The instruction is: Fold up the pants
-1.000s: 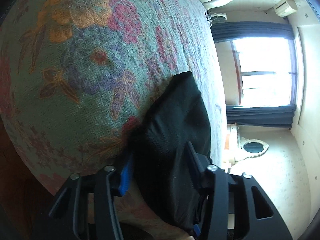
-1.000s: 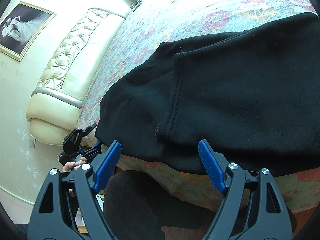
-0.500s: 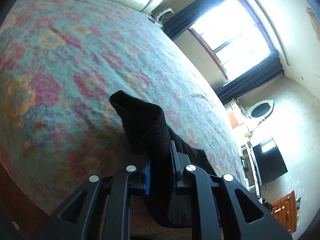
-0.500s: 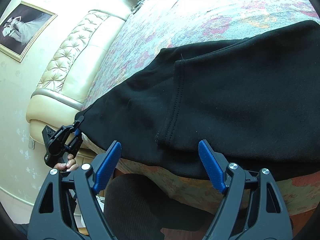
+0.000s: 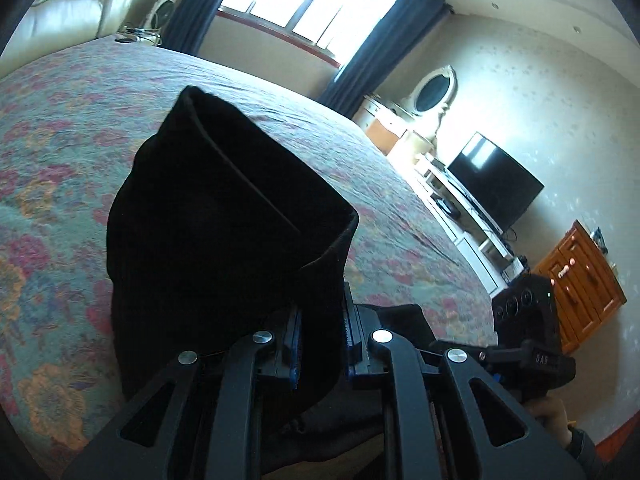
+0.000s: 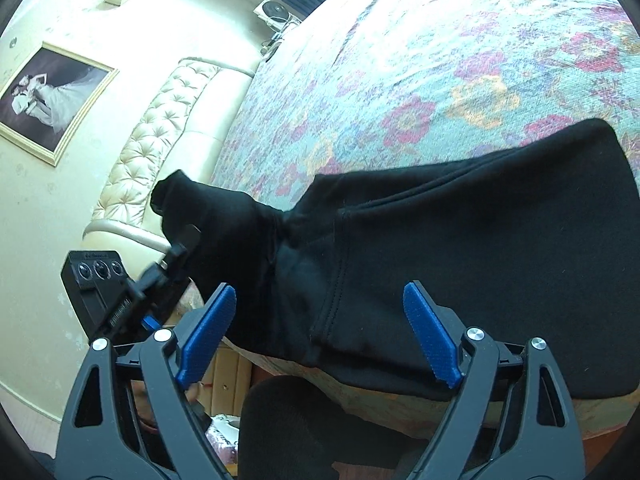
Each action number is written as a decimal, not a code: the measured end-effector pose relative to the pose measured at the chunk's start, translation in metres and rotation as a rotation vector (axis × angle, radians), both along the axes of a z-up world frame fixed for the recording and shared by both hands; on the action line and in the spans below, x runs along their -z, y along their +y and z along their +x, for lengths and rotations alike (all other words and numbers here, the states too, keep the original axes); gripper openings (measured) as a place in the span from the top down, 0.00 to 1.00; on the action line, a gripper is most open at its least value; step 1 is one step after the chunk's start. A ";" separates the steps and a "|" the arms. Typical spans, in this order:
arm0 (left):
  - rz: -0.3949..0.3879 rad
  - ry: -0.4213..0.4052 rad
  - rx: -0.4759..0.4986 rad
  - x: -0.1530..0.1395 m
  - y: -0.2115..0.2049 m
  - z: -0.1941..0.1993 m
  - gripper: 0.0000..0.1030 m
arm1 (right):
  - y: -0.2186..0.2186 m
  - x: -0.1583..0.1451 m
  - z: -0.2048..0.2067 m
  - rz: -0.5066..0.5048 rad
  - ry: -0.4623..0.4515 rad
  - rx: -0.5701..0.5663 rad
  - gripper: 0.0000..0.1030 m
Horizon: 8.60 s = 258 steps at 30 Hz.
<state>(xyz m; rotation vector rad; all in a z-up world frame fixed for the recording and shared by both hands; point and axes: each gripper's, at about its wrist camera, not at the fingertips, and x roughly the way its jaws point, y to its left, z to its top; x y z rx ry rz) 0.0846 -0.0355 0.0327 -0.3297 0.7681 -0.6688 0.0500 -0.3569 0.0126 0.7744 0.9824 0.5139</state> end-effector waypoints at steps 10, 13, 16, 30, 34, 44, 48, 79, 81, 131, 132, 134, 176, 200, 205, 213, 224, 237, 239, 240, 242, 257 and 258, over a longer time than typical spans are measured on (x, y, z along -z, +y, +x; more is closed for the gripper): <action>0.152 0.115 0.134 0.075 -0.082 -0.005 0.85 | -0.065 0.070 0.030 0.291 0.165 0.038 0.12; 0.189 0.067 0.137 0.075 -0.082 -0.013 0.84 | -0.061 0.071 0.042 0.357 0.158 0.009 0.12; 0.215 0.017 0.143 0.067 -0.084 -0.018 0.84 | -0.046 0.066 0.057 0.300 0.164 -0.039 0.12; 0.184 -0.008 0.218 0.058 -0.079 -0.035 0.27 | 0.008 0.073 0.080 0.185 0.193 -0.133 0.85; 0.188 -0.033 0.205 0.043 -0.058 -0.045 0.27 | 0.001 0.060 0.076 0.209 0.154 -0.135 0.88; 0.073 0.122 -0.070 0.045 0.069 0.003 0.22 | -0.049 0.019 0.054 0.165 0.068 -0.096 0.89; 0.022 0.254 -0.093 0.070 0.078 0.021 0.22 | -0.079 0.022 0.049 0.139 0.091 -0.036 0.89; 0.120 0.273 -0.002 0.105 0.004 0.014 0.19 | -0.126 0.051 0.006 0.054 0.190 -0.035 0.29; 0.122 0.272 -0.002 0.105 0.005 0.014 0.19 | -0.123 0.052 0.004 0.005 0.194 -0.035 0.45; 0.080 0.351 0.048 0.099 -0.002 0.043 0.18 | -0.219 0.093 -0.019 0.119 0.194 0.181 0.08; 0.081 0.347 0.051 0.100 -0.003 0.044 0.18 | -0.214 0.093 -0.014 0.109 0.195 0.171 0.08; 0.085 0.342 0.057 0.100 -0.004 0.044 0.18 | -0.209 0.092 -0.004 0.092 0.190 0.146 0.07; -0.194 0.608 0.238 0.120 0.003 0.022 0.15 | -0.156 0.086 -0.025 0.096 0.163 -0.014 0.35; -0.167 0.333 0.178 0.074 0.042 0.048 0.24 | -0.201 0.071 -0.007 0.128 0.034 0.007 0.11; -0.128 0.359 0.172 0.085 0.030 0.097 0.23 | -0.195 0.089 0.044 0.160 0.096 -0.012 0.11; -0.137 0.417 0.168 0.106 -0.005 0.141 0.23 | -0.176 0.090 0.086 0.183 0.111 -0.058 0.02; -0.104 0.433 0.165 0.108 -0.028 0.159 0.22 | -0.190 0.101 0.081 0.174 0.196 -0.012 0.45; -0.071 0.449 0.172 0.110 -0.034 0.165 0.22 | -0.234 0.110 0.066 0.318 0.176 0.080 0.26; -0.064 0.447 0.171 0.110 -0.036 0.165 0.22 | -0.223 0.103 0.075 0.286 0.169 0.028 0.08; -0.062 0.446 0.170 0.109 -0.037 0.166 0.22 | -0.216 0.100 0.080 0.265 0.169 0.000 0.05; -0.054 0.441 0.171 0.109 -0.040 0.166 0.22 | -0.202 0.095 0.091 0.204 0.180 -0.047 0.02; 0.009 0.338 0.186 0.107 -0.050 0.151 0.22 | -0.195 0.112 0.093 0.163 0.188 -0.019 0.70; 0.018 0.321 0.188 0.107 -0.051 0.148 0.22 | -0.196 0.113 0.093 0.170 0.185 -0.019 0.70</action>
